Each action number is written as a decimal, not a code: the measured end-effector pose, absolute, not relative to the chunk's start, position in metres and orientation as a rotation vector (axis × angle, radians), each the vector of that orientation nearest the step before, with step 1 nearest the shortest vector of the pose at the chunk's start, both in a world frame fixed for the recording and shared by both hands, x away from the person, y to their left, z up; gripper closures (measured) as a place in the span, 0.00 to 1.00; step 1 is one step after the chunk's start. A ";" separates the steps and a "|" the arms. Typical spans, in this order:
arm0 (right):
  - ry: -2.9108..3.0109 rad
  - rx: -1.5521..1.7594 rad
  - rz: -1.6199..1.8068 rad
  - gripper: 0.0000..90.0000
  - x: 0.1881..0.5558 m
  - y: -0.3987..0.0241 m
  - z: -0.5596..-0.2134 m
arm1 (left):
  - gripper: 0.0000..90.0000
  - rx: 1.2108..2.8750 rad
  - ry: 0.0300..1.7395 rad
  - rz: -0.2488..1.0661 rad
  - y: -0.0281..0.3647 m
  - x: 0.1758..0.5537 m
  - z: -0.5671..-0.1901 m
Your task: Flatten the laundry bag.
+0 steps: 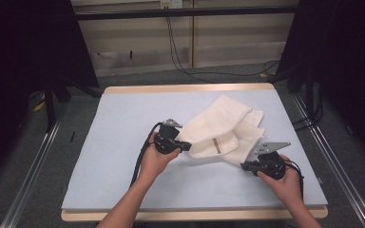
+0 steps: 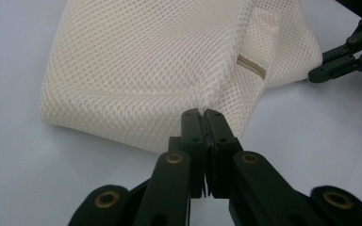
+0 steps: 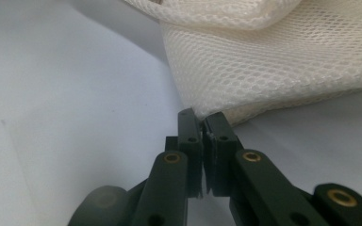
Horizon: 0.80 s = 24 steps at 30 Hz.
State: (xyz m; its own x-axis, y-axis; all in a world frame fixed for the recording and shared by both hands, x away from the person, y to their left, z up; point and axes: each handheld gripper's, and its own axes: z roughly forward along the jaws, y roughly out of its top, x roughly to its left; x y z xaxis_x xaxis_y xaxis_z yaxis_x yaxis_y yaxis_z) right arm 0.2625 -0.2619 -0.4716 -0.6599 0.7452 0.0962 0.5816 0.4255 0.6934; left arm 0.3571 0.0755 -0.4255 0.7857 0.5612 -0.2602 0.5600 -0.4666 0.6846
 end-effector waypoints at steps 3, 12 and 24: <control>2.449 1.170 1.054 0.96 0.262 -0.262 -0.471 | 0.98 2.164 0.832 0.010 0.078 0.359 -0.424; 2.443 1.166 1.045 0.96 0.262 -0.264 -0.471 | 0.98 2.125 0.888 0.018 0.092 0.370 -0.419; 2.429 1.182 1.040 0.96 0.262 -0.265 -0.471 | 0.98 2.077 0.974 0.060 0.113 0.382 -0.421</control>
State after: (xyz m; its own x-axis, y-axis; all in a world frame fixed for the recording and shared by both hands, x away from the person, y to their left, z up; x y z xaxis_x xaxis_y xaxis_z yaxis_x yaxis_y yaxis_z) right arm 0.2622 -0.2648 -0.4709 -0.6414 0.7626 0.0843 0.5873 0.4172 0.6935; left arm 0.3823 0.1127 -0.4212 0.6991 0.6585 -0.2787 0.6192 -0.3627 0.6965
